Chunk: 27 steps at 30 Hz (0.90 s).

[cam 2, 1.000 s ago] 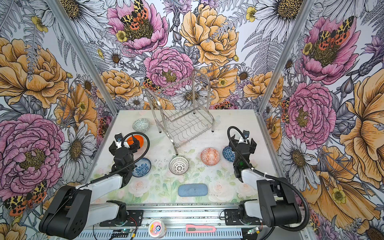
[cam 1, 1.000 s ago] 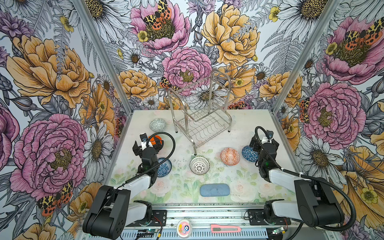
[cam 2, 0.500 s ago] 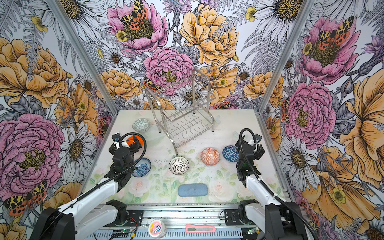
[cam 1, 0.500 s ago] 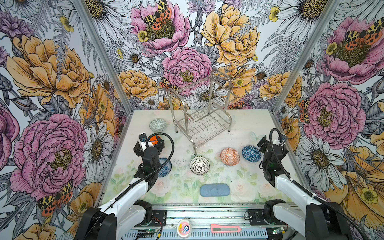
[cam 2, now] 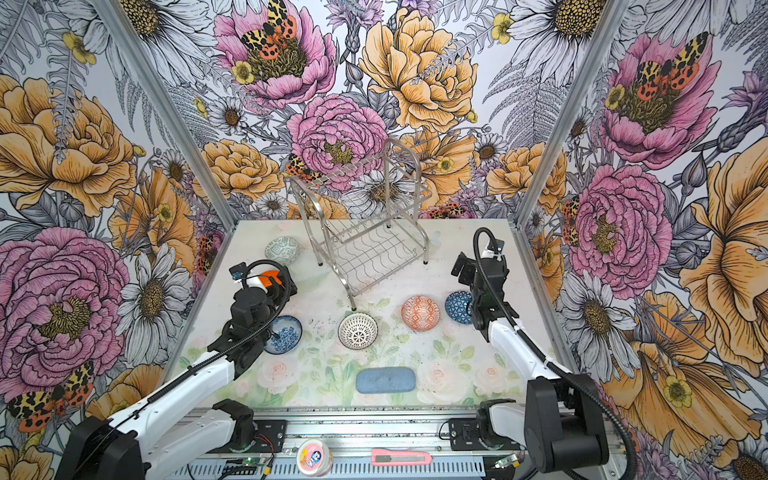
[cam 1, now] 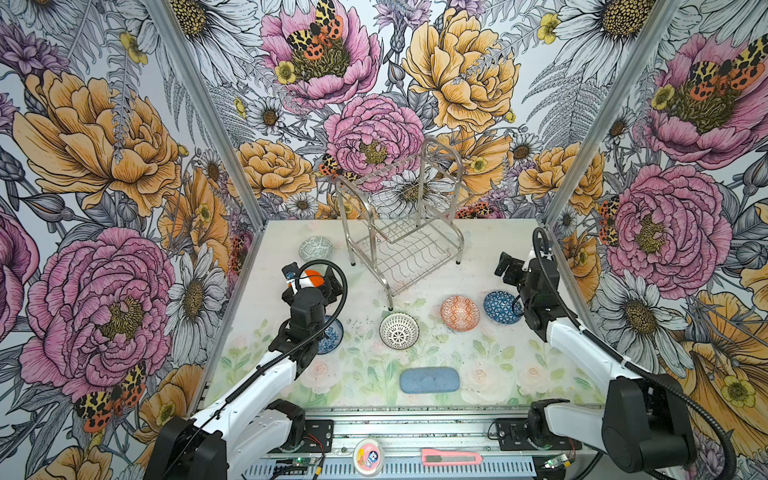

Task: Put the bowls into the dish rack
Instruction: 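Reach the right gripper to the rack frame while the left arm advances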

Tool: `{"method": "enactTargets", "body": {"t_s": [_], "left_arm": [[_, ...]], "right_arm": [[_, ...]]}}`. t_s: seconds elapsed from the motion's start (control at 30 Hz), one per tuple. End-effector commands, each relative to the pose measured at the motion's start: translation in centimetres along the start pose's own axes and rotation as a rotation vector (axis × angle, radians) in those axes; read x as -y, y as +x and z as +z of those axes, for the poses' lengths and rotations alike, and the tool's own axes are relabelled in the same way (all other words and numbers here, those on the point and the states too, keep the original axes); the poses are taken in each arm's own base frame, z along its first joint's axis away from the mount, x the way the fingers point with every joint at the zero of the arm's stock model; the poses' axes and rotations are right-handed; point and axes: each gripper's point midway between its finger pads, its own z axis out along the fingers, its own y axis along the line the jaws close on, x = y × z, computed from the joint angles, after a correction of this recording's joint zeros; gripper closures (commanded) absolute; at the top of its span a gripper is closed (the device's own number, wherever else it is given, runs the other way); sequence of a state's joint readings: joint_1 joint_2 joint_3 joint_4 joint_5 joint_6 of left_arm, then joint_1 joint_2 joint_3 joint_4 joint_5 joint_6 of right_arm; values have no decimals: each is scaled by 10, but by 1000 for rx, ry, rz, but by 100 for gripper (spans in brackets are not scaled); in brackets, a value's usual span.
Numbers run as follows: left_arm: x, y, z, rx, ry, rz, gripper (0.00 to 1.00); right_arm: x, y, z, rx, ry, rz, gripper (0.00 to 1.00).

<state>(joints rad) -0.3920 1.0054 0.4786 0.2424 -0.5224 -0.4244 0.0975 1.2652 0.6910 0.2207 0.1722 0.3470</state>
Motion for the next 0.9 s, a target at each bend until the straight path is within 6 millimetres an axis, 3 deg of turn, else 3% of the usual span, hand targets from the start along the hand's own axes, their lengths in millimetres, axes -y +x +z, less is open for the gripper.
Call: {"method": "enactTargets", "body": {"t_s": [0.0,0.33,0.5,0.6,0.87], "left_arm": [[30,10,4,-73,104,-67,1],[58,23,1,-134,184,-84,1],[58,24,-1,-144,195,-76,1],[57,25,-2,-148,196,-68,1],[61,30,7,-176,202,-64,1]], "right_arm": [[-40,-1,17,-38,-168,-35,1],[-96,10,81,-113,-337,-46,8],[-111,14,109,-134,-387,-50,20],[-120,16,120,-141,-419,-63,22],[-128,16,141,-140,-428,-74,37]]}}
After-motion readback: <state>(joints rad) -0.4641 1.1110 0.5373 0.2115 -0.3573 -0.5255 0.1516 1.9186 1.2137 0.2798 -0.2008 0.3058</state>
